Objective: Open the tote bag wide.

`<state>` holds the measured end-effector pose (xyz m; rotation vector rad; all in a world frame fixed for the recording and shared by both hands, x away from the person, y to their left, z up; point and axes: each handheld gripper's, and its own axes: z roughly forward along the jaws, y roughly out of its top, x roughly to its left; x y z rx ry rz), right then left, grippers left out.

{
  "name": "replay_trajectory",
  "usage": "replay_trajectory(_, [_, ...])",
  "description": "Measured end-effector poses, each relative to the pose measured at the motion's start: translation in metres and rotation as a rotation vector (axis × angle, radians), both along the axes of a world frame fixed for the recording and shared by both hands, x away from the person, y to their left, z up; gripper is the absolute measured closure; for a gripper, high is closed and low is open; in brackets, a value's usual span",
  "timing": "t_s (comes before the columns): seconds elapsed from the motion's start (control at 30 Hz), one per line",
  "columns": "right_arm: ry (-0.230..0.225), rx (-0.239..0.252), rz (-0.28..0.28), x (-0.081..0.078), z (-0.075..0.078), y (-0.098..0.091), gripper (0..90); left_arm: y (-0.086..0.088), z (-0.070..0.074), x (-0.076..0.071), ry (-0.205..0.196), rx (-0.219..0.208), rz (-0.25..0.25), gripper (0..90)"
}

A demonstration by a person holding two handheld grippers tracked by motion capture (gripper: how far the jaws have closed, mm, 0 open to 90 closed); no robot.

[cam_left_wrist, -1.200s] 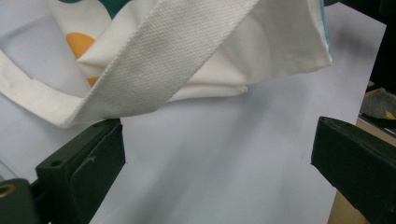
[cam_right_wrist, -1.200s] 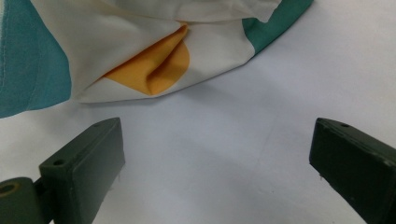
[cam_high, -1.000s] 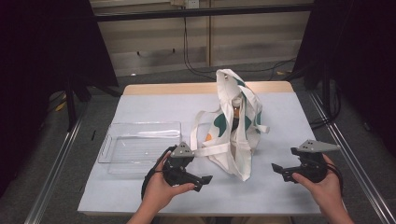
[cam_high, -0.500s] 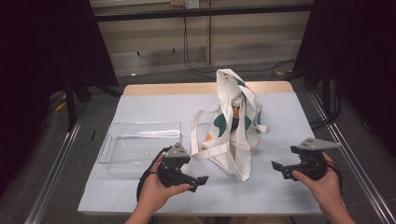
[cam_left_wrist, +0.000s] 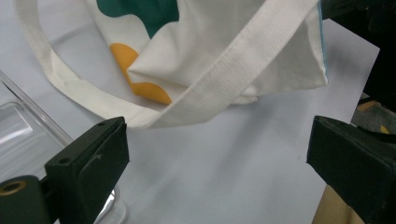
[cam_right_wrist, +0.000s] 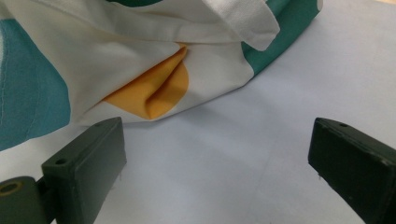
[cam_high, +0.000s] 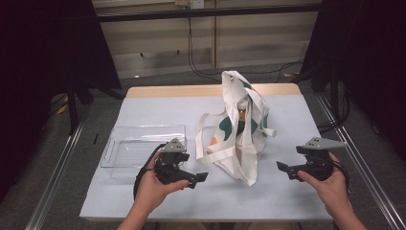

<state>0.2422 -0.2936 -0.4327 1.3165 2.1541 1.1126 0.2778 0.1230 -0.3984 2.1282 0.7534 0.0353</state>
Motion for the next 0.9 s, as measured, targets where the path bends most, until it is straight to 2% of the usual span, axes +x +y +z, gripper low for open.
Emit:
replay_trajectory(0.13, [0.000,0.005,0.006,0.003,0.004,0.002,4.3,0.000,0.008,0.008,-0.024,0.005,-0.001,5.6])
replay_trajectory(0.27, [-0.002,-0.013,0.011,0.008,0.005,0.006,4.4,0.001,0.016,0.018,-0.040,0.002,0.035,6.2])
replay_trajectory(0.53, [0.007,-0.008,0.014,0.018,0.006,0.008,6.2,0.000,0.021,0.039,-0.045,-0.010,0.076,6.5])
replay_trajectory(0.73, [-0.004,-0.005,0.011,0.026,0.011,0.009,7.2,-0.006,0.024,0.049,-0.055,-0.002,0.078,6.9])
replay_trajectory(0.77, [-0.002,-0.001,0.010,0.027,0.012,0.010,7.9,-0.010,0.025,0.052,-0.061,-0.015,0.081,6.9])
replay_trajectory(0.9, [-0.012,0.011,0.013,0.032,0.016,0.012,9.9,-0.017,0.027,0.059,-0.072,0.004,0.071,7.4])
